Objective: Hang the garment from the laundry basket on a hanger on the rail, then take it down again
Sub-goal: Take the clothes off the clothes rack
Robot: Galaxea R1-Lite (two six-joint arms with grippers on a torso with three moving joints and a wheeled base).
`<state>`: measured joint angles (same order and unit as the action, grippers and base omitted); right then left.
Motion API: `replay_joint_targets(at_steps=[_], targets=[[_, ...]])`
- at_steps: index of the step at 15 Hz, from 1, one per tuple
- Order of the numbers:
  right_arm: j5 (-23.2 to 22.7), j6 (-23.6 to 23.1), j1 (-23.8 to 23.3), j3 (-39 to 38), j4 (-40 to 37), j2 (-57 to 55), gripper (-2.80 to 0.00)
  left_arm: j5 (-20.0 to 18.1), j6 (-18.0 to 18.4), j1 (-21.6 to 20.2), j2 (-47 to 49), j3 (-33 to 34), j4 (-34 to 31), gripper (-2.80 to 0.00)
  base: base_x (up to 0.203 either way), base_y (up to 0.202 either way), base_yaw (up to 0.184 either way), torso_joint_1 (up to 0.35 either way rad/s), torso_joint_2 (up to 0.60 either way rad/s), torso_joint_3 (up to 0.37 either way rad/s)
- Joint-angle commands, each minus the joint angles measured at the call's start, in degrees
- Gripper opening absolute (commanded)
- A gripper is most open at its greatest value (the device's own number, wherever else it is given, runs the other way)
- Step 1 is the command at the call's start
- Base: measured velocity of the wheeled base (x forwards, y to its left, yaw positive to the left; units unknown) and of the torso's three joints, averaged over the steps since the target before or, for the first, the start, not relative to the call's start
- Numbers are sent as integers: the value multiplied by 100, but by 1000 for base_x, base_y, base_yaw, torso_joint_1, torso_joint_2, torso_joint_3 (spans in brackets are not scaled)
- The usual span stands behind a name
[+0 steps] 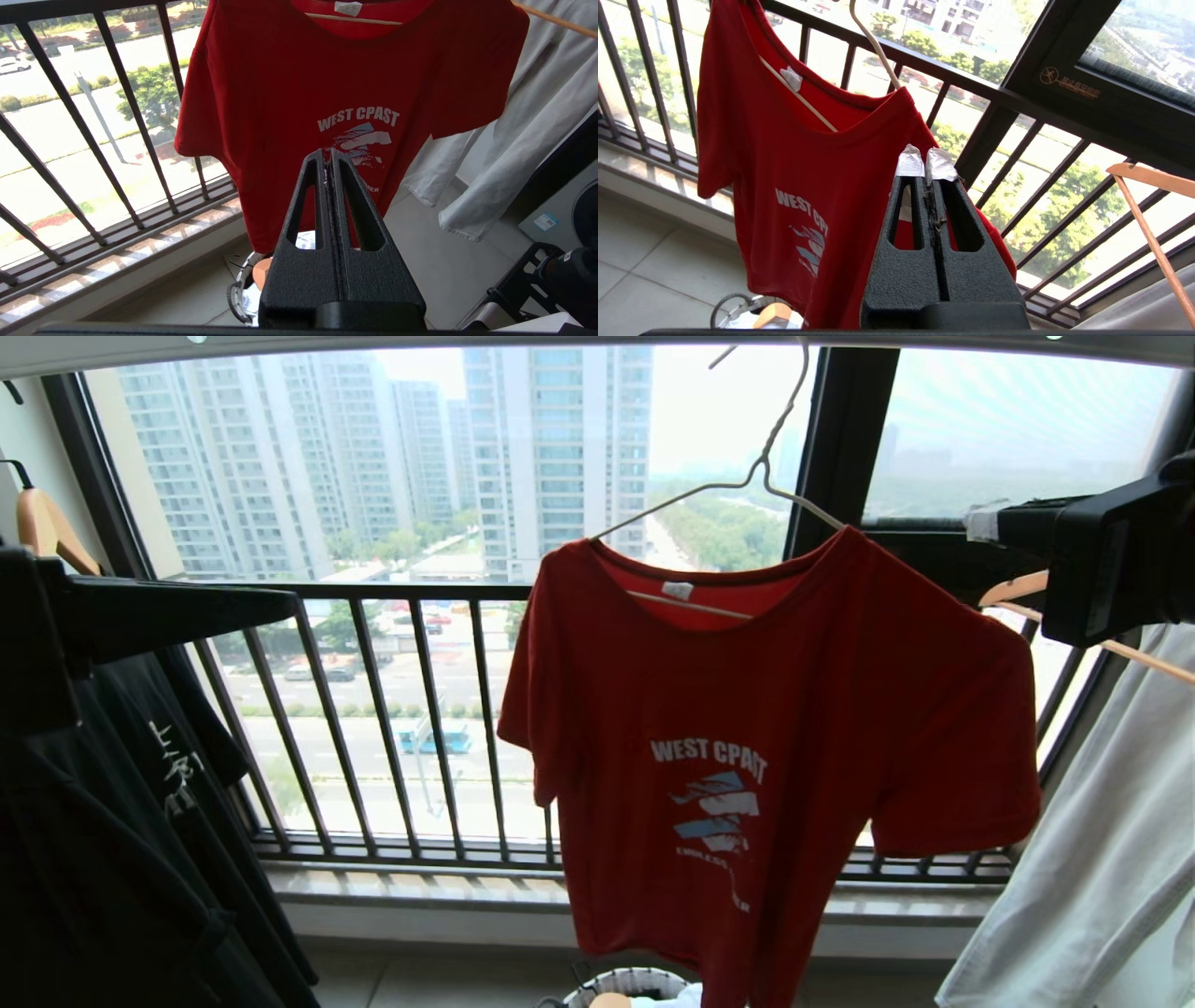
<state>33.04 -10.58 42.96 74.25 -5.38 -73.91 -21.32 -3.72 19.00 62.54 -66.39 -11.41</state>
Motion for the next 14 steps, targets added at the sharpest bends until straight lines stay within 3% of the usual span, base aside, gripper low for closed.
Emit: replay_joint_targets(at_steps=[1, 5, 6, 11, 14], targets=[[9, -44, -1, 413, -53, -294, -280, -12, -15, 108, 69, 28, -19, -280, 0, 0, 0, 0, 0, 0], [-308, -113, -230, 1433, -877, -857, -280, -12, -6, 201, 197, 47, -19, -280, 0, 0, 0, 0, 0, 0], [-377, -118, -234, 1544, -922, -923, 0, -12, -6, 201, 206, 47, -1, -280, 0, 0, 0, 0, 0, 0], [-1574, -123, -496, 2348, -1442, -1269, 0, -12, 3, 333, 227, 126, -12, -280, 0, 0, 0, 0, 0, 0], [-2031, -128, -702, 2929, -1870, -1730, 0, -12, 3, 330, 276, 89, -1, -280, 0, 0, 0, 0, 0, 0]])
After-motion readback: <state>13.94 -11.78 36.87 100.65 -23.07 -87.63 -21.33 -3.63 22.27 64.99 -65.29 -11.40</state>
